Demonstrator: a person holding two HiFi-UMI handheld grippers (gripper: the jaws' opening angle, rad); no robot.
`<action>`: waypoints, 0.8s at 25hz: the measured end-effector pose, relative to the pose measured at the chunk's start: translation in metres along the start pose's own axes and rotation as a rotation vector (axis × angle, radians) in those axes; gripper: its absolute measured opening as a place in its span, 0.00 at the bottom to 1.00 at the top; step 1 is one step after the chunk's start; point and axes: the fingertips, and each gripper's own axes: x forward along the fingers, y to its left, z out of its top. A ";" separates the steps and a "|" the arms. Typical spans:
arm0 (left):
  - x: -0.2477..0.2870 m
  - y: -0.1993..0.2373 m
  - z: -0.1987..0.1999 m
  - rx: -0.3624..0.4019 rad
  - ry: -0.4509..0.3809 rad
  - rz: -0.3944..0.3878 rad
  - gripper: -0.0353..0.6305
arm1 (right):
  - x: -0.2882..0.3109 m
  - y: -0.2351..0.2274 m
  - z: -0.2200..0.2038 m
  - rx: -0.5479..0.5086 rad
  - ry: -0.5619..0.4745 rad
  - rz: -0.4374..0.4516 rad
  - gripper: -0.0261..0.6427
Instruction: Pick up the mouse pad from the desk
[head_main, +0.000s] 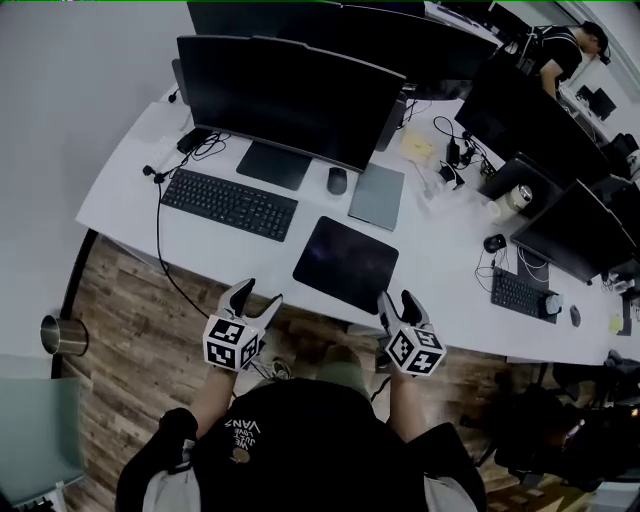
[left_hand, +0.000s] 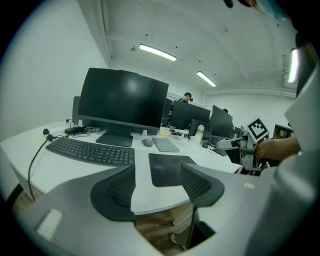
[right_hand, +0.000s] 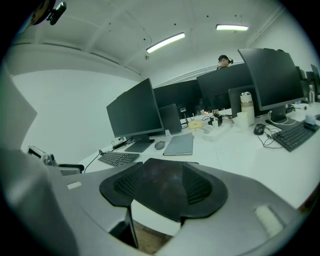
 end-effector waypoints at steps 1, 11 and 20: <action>0.005 0.001 -0.002 -0.009 0.009 -0.006 0.45 | 0.003 -0.002 -0.002 -0.008 0.007 -0.006 0.39; 0.058 0.001 -0.025 -0.089 0.121 0.013 0.46 | 0.065 -0.038 -0.009 -0.078 0.132 0.017 0.39; 0.095 -0.004 -0.048 -0.145 0.220 0.076 0.47 | 0.128 -0.079 -0.011 -0.174 0.248 0.028 0.39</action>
